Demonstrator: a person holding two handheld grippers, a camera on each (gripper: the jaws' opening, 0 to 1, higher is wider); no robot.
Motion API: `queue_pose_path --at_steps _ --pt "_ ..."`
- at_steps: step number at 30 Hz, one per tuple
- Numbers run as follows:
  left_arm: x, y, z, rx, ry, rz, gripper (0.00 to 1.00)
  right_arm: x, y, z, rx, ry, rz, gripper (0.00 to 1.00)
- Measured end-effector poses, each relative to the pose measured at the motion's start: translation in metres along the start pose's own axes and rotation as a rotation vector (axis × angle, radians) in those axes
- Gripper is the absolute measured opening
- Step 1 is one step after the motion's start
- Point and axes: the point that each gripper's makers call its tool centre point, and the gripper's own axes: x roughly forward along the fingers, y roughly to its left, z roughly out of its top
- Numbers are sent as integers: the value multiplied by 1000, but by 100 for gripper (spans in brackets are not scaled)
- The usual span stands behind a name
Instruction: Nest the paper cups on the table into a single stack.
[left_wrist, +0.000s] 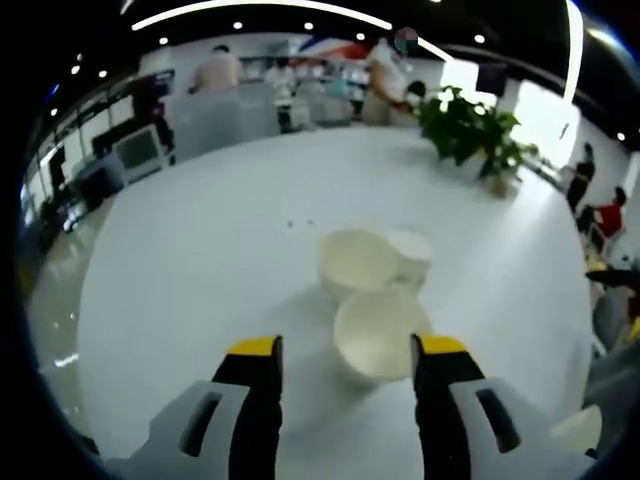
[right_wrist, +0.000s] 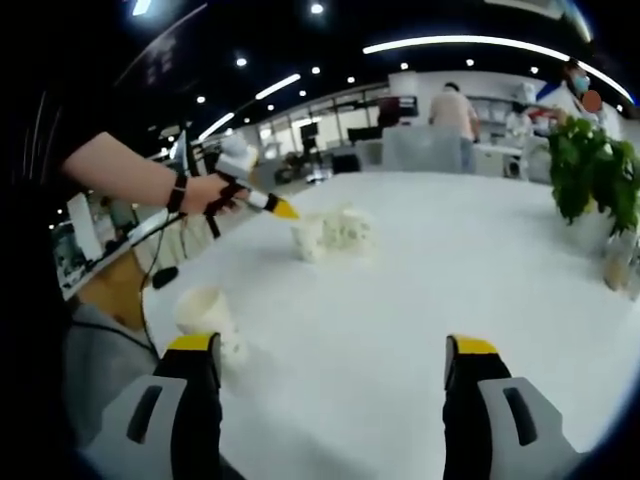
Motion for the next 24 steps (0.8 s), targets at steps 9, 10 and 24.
queue_pose_path --at_steps 9,10,24 --pt "10 -4 1 61 43 -12 40 -3 -5 -3 17 0 -4 90" --pt "10 -5 2 66 45 -16 38 -3 -6 -3 19 -1 -5 90" --pt "20 -5 0 64 97 -50 20 -3 -11 -4 30 1 -8 89"
